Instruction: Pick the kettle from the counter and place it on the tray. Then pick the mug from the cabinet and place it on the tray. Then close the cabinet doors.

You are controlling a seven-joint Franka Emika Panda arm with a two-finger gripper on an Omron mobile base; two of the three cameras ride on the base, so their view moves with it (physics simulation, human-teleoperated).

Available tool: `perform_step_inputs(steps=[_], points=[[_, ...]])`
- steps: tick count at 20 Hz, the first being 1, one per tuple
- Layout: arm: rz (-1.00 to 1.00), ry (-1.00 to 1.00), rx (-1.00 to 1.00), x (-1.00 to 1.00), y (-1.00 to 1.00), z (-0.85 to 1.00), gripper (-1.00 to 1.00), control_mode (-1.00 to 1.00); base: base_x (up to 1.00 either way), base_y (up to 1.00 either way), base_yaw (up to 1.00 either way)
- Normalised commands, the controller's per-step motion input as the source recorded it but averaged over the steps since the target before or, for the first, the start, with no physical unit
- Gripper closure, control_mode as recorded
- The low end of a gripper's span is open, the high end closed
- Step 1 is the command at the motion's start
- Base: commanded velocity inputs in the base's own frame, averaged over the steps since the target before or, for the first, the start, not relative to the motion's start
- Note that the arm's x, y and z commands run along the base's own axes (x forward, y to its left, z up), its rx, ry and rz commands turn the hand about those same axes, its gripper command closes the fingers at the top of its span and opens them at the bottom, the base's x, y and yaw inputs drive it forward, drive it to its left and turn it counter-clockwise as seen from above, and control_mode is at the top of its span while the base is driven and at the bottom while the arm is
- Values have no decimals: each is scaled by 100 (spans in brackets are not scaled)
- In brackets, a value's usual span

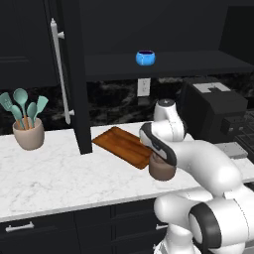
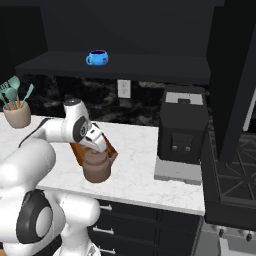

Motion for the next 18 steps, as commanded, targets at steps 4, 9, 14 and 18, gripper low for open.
perform_step_inputs(steps=[4,9,14,18], points=[[0,0,3,-2,0,-12,-100,-100,0,0,0],[0,-3,0,-13,-3,-14,100,-100,0,0,0],[0,-1,0,-13,-3,-6,100,-100,0,0,0],[0,-9,3,-19,-11,17,100,-100,0,0,0]])
